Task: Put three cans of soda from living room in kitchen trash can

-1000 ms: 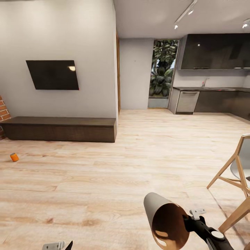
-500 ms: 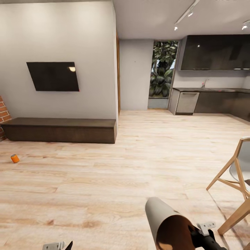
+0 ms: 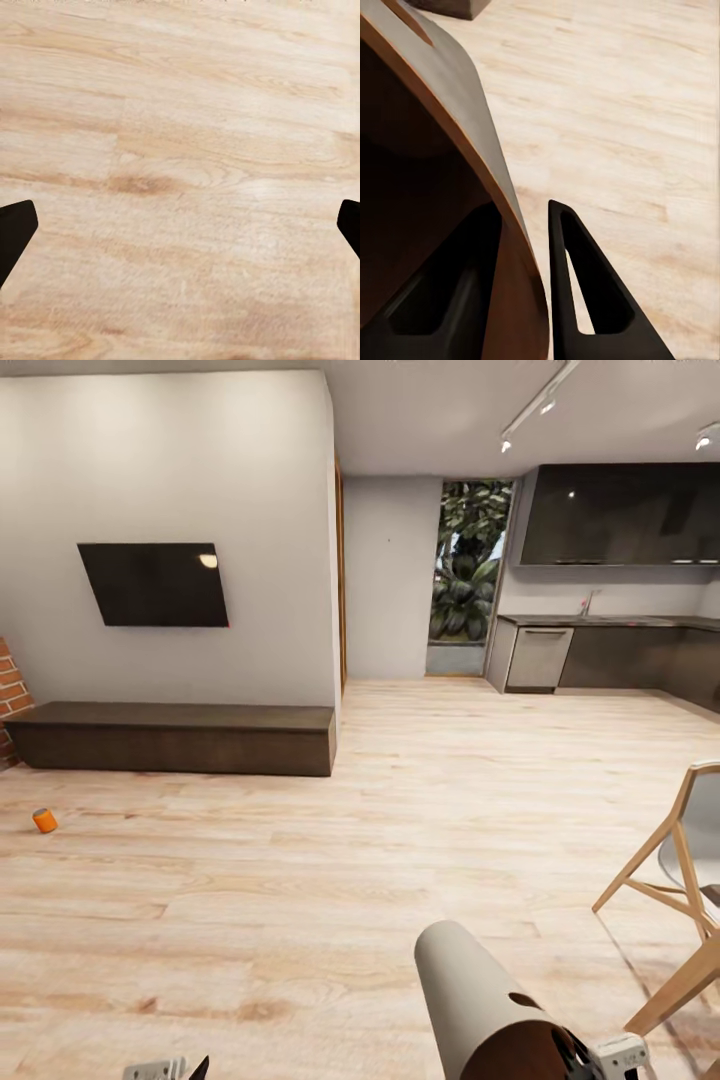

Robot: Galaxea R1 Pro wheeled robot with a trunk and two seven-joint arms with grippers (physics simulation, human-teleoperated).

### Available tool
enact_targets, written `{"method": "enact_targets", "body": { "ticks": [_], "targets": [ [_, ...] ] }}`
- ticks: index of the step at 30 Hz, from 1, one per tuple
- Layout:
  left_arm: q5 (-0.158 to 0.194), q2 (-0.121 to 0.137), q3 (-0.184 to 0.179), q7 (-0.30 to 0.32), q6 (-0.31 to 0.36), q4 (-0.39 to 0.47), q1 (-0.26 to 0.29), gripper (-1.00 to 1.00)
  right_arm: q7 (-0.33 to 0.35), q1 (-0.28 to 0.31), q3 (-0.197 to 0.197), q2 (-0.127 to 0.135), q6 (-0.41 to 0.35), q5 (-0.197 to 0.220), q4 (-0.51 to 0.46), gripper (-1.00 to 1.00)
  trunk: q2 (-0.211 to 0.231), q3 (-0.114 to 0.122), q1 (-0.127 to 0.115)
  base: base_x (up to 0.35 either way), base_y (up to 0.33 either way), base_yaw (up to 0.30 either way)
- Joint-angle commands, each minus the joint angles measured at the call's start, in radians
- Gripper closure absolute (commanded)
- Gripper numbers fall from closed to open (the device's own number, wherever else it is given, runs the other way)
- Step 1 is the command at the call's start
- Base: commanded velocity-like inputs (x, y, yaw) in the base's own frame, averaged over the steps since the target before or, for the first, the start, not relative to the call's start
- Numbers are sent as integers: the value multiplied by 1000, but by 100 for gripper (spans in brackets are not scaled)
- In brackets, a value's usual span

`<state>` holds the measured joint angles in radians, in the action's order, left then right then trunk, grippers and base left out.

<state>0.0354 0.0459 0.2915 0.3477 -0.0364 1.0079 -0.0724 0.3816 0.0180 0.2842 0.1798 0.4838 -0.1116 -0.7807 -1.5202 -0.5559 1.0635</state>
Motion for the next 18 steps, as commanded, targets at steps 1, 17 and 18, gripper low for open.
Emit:
{"method": "enact_targets", "body": {
  "ticks": [1, 17, 18],
  "targets": [
    [0, 0, 0, 0, 0, 0, 0, -100, 5, -4, 2, 1, 4, 19, -2, 100, 7, 3, -4, 0, 0, 0],
    [0, 0, 0, 0, -2, -2, 2, -100, 75, -41, 2, 29, 156, 55, 98, 100, 119, 54, -65, 0, 0, 0],
    [0, 0, 0, 0, -2, -2, 2, -100, 76, -42, 2, 34, 159, 55, 106, 100, 126, 57, -69, 0, 0, 0]
  ]
}}
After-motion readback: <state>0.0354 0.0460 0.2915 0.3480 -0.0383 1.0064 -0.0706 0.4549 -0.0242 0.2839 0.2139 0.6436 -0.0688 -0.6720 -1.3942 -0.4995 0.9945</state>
